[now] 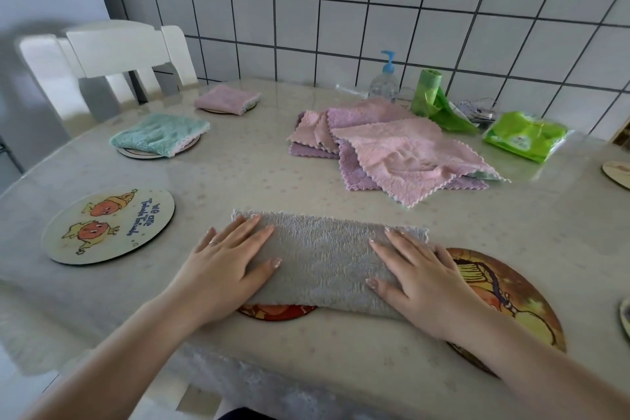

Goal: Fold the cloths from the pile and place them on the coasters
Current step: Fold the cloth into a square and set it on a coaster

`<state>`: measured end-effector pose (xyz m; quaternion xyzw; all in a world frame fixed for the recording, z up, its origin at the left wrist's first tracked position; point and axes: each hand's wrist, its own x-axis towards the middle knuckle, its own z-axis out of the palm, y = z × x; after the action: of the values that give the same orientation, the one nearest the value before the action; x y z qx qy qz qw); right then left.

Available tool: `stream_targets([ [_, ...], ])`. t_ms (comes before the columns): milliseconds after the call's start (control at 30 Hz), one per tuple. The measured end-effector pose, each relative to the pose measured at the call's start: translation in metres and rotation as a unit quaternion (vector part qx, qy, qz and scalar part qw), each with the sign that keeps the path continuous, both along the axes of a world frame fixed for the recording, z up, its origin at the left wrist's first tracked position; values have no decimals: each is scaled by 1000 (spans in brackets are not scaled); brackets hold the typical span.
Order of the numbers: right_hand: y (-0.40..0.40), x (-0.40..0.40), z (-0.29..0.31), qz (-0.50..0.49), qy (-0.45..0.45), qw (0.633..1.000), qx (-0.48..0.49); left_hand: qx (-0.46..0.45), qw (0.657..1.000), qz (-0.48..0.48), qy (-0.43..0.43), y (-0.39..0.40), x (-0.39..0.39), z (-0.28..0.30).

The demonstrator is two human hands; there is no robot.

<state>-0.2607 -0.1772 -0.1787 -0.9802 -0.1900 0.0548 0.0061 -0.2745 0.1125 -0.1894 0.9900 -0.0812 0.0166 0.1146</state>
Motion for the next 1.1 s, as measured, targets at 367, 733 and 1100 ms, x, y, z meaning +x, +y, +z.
stream_targets([
  [367, 19, 34, 21, 7, 8, 987, 162, -91, 966, -171, -172, -35, -26, 10],
  [733, 67, 91, 36, 4, 76, 987, 143, -119, 966, -151, -173, -67, -42, -2],
  [1100, 55, 88, 43, 52, 90, 954, 281, -155, 955, -104, -230, -56, -52, 18],
])
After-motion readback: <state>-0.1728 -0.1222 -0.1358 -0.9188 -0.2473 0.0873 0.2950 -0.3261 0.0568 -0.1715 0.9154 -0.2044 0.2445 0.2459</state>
